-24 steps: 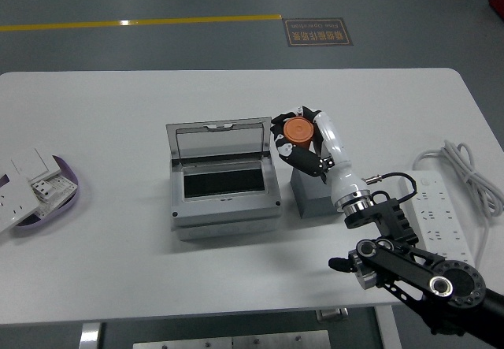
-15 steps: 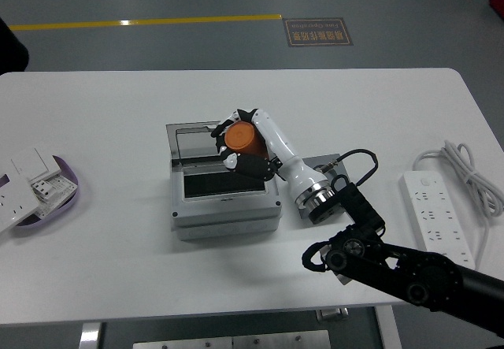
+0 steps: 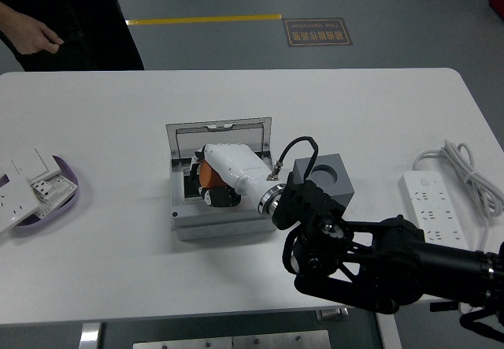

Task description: Pick up the cylinder from the cube,place it in the box,flap close box

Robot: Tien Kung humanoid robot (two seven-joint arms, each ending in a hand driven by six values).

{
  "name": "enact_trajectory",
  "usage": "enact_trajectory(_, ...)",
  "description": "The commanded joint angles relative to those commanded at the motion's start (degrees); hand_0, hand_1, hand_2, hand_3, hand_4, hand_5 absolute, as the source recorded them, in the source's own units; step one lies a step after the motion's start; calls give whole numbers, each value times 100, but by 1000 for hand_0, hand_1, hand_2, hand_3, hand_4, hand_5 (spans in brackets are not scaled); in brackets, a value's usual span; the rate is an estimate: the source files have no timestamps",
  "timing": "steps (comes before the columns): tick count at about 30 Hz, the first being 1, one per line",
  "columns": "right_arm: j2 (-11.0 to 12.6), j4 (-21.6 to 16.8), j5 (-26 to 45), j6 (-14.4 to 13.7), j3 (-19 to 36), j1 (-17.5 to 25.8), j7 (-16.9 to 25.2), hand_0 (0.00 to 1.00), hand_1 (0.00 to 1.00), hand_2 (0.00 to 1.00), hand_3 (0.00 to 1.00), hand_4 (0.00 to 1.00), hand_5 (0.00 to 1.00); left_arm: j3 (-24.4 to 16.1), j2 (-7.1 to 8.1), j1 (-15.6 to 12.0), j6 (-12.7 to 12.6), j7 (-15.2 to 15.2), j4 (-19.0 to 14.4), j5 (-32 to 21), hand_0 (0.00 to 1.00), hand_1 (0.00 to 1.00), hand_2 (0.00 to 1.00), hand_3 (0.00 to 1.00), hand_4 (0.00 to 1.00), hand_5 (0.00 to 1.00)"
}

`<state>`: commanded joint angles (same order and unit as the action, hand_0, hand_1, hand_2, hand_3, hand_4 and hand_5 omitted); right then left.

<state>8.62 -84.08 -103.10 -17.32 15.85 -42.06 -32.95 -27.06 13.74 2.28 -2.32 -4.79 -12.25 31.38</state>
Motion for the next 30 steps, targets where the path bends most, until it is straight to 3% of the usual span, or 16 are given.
enact_trajectory(2, -34, 89, -118, 85, -47, -35, -214, 72, 214, 349, 278, 2, 2, 5, 0, 5, 1, -2, -1, -2, 594, 621, 606, 626, 687, 204)
enact_trajectory(3, -49, 134, -144, 117, -70, -53, -287, 234, 344, 457, 403, 27, 2, 10, 0, 7, 1, -3, -1, -6, 595, 621, 607, 626, 688, 207)
enact_trajectory(8, -101, 257, -157, 93, -151, -101, -354, 234, 344, 457, 403, 27, 2, 26, 2, 14, 0, -6, 1, -13, 595, 621, 607, 626, 688, 207)
enact_trajectory(9, -110, 269, -153, 73, -167, -106, -344, 657, 612, 625, 625, 390, 58, 27, 3, 16, 0, -6, 1, -14, 594, 621, 608, 626, 688, 209)
enact_trajectory(14, -149, 309, -157, 29, -243, -126, -308, 657, 612, 625, 625, 390, 58, 25, 6, 26, 1, -6, -2, -3, 594, 621, 608, 626, 688, 209)
enact_trajectory(15, -155, 316, -164, 30, -253, -129, -303, 753, 654, 674, 667, 478, 286, 24, 5, 27, 2, -7, -3, 2, 594, 621, 608, 626, 688, 209)
enact_trajectory(20, -168, 332, -194, 36, -281, -139, -277, 753, 654, 674, 667, 478, 286, 4, 0, 29, 5, -9, -8, 31, 594, 621, 608, 626, 688, 209)
enact_trajectory(21, -170, 334, -197, 36, -287, -140, -271, 796, 669, 696, 689, 667, 404, 1, 0, 30, 5, -9, -8, 34, 594, 621, 609, 627, 689, 209)
enact_trajectory(26, -176, 349, -186, 42, -300, -139, -227, 796, 669, 696, 689, 667, 404, -25, 0, 43, 6, -10, -15, 73, 594, 621, 609, 627, 689, 209)
enact_trajectory(27, -176, 352, -182, 41, -298, -137, -210, 806, 670, 694, 704, 730, 422, -35, 0, 47, 5, -11, -18, 87, 595, 622, 609, 627, 689, 210)
enact_trajectory(30, -172, 353, -162, 26, -286, -131, -154, 806, 670, 694, 704, 730, 422, -55, -1, 57, 4, -13, -25, 120, 595, 622, 609, 627, 689, 210)
